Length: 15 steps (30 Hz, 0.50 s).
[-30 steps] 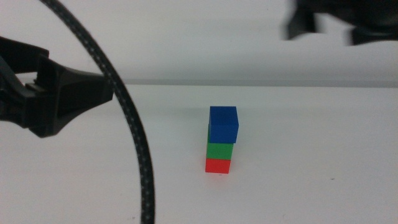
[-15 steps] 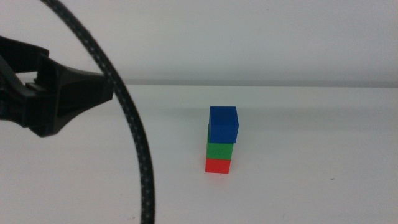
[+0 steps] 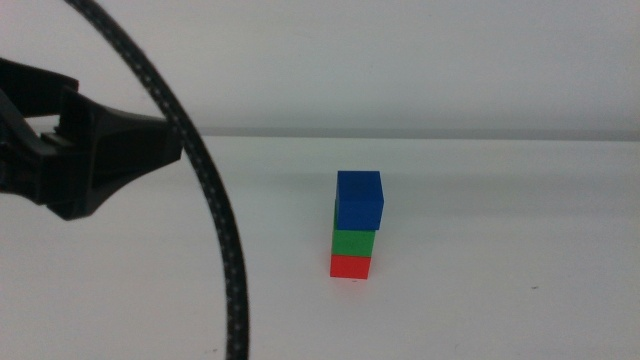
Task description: Stack red cubes first, then green, then blue cubes in a specific spot.
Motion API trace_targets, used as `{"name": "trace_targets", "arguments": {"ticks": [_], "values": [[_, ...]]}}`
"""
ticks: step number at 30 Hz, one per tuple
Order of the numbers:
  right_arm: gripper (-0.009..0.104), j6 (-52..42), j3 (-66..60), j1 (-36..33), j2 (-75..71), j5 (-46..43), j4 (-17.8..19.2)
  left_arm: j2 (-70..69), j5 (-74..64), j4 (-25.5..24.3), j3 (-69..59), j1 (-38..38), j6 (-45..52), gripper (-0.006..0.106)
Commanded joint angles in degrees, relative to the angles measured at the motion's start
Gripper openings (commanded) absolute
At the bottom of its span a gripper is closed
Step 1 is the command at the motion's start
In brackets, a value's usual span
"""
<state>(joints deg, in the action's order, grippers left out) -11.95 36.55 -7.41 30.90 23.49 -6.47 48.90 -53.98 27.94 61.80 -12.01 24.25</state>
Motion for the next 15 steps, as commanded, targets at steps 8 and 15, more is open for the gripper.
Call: {"name": "trace_targets", "arguments": {"ticks": [8,15], "values": [[0.091,0.1,-7.8,0.4,-4.0,-7.4,-2.9,-6.5,3.8,-0.1,-5.8,3.3,-0.1,0.094],[0.091,0.1,-24.5,3.6,-15.1,-24.2,-2.8,-21.0,22.4,-7.5,-25.1,11.7,-0.1,0.094]]}}
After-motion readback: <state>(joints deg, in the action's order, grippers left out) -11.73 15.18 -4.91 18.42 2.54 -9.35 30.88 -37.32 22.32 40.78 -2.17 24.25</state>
